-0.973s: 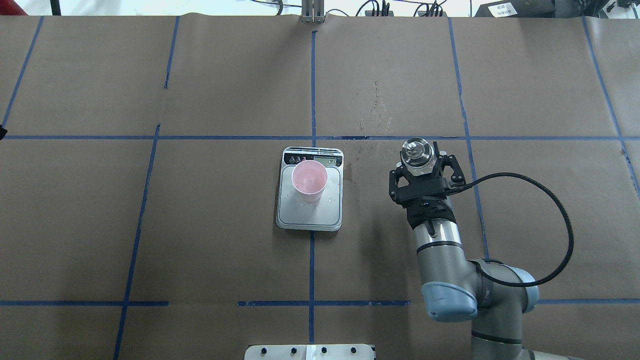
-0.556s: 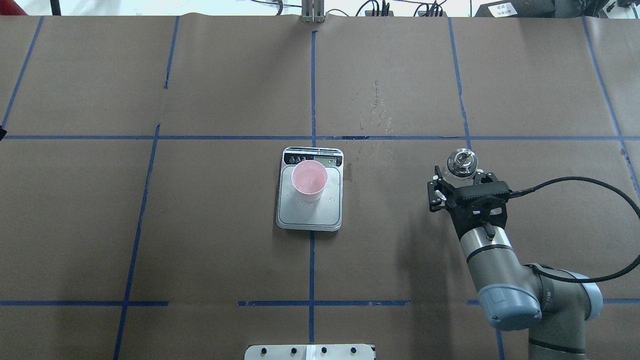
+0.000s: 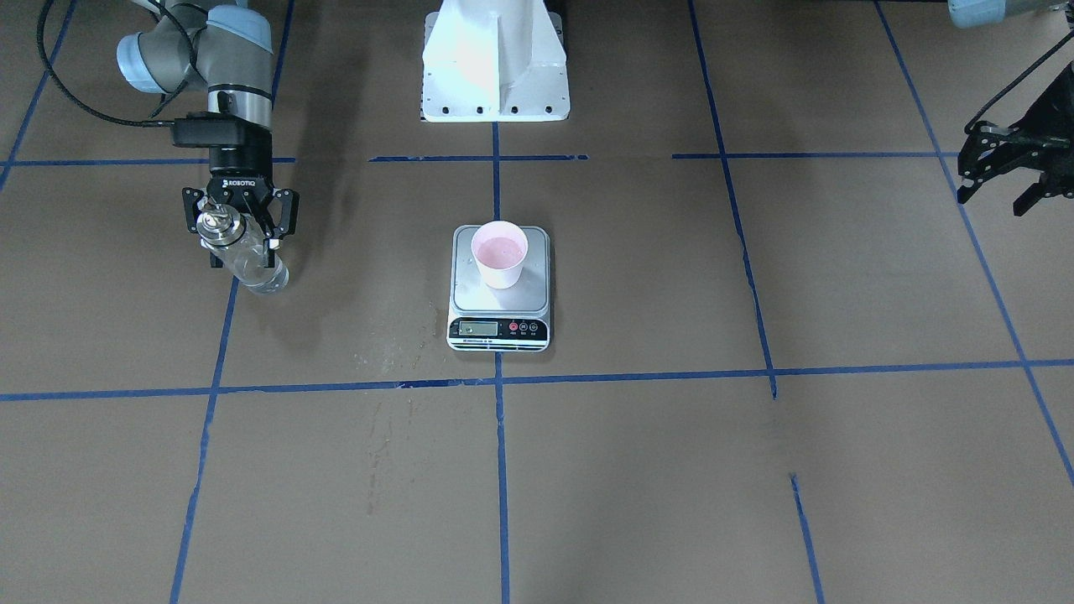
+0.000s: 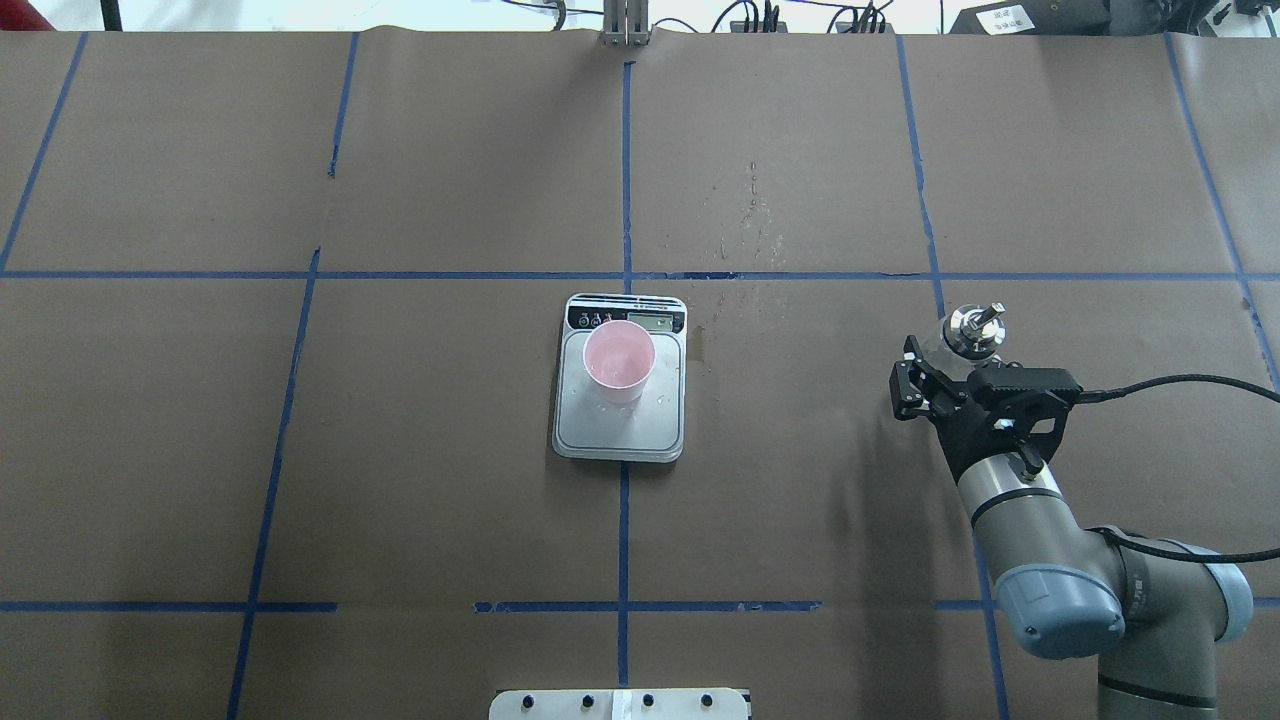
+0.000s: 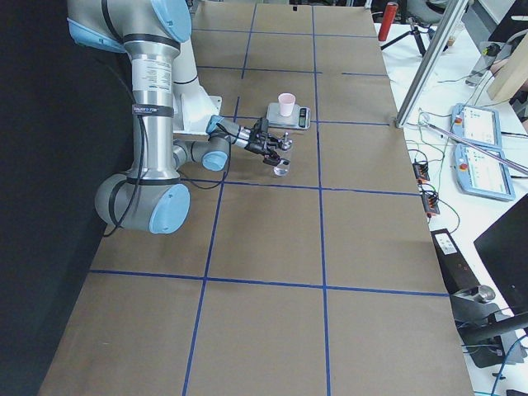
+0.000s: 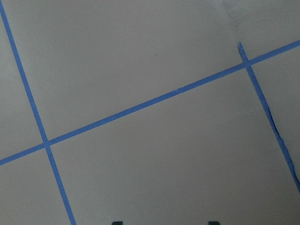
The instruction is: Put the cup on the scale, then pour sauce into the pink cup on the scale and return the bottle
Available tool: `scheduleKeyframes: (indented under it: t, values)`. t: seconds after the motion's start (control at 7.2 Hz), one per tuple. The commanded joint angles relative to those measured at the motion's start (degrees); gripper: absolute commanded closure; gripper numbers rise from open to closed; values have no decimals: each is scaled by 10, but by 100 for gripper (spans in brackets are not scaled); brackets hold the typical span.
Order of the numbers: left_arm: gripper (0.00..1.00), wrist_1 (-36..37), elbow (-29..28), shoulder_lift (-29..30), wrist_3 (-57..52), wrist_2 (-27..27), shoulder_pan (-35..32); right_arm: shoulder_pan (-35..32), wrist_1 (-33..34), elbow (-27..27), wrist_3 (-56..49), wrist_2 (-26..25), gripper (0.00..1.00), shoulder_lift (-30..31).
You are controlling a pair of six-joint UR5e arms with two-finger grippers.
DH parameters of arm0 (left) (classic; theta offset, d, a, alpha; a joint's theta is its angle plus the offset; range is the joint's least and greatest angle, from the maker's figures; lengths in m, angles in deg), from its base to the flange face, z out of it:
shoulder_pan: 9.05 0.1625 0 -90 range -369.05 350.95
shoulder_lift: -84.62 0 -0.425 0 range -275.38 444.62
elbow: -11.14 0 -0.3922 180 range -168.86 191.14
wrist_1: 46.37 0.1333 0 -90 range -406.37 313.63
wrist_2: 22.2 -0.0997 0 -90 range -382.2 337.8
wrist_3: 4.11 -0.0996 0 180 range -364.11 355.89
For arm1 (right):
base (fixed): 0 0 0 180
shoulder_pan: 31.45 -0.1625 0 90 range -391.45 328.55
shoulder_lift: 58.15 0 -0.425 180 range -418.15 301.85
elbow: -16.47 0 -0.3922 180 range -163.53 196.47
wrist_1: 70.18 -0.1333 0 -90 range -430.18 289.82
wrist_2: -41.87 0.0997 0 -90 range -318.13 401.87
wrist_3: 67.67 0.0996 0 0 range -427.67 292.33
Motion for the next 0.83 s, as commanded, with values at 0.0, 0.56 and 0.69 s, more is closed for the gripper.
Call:
scheduleKeyframes:
  t: [0.0,0.56,0.69]
  values:
    - [32,0,2,-1,0,1,-3,-11,-1,-2,6,-2,100,4]
    - [31,0,2,2,0,1,-3,-13,-1,-16,6,-1,100,-4]
    - [30,1,2,3,1,2,-3,-14,-1,-20,6,-1,100,-4]
